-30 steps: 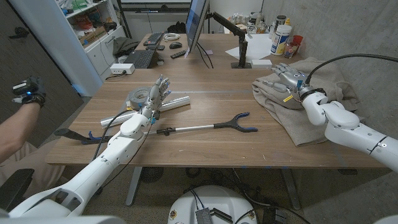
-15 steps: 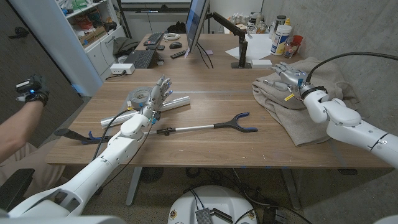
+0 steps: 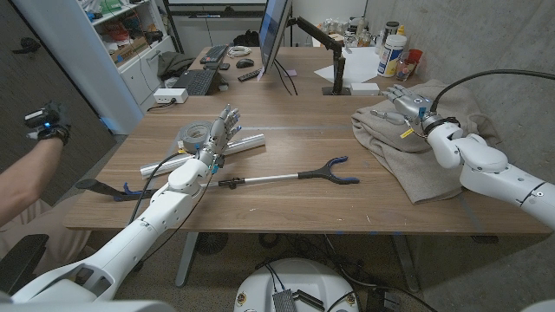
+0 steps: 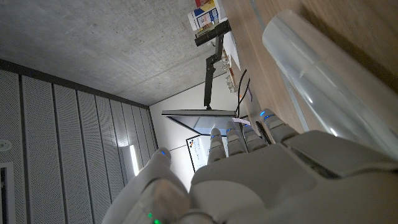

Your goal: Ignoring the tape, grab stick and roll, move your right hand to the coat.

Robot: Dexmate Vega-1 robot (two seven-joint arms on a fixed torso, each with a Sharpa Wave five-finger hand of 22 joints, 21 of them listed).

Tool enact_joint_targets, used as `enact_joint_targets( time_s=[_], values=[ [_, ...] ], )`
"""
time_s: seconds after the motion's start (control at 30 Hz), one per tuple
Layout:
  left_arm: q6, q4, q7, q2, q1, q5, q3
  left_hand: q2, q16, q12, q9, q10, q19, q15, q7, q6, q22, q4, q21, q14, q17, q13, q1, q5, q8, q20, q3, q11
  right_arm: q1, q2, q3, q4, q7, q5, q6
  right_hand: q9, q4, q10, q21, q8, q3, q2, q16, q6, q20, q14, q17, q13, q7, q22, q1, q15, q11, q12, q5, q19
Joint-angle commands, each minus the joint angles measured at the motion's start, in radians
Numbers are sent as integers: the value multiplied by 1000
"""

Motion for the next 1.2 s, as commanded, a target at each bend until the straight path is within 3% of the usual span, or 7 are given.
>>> enact_joint_targets(
  time_s=[0.03,1.2],
  values=[
    [-2,3,-6,0,0,-4,0,4,4,1,6,9,-1,0,0,9,1,-3,1,-6,3,6,2,2,4,1,-4,3,20,-4,-5,20,0,-21,5,6,-1,-1,8,-3,-3,-3,6,-4,0,3,2,6,2,2,-6,-15,0,-2,1,9],
    [10,-6,9,4,7,-5,-4,3,4,1,6,11,-2,-2,-1,9,1,-4,0,-7,2,6,2,2,4,1,-8,3,54,13,-24,74,5,-25,-12,6,-4,0,8,-3,-2,1,7,-4,3,12,1,6,-1,1,-5,-17,-1,-2,2,22]
  ],
)
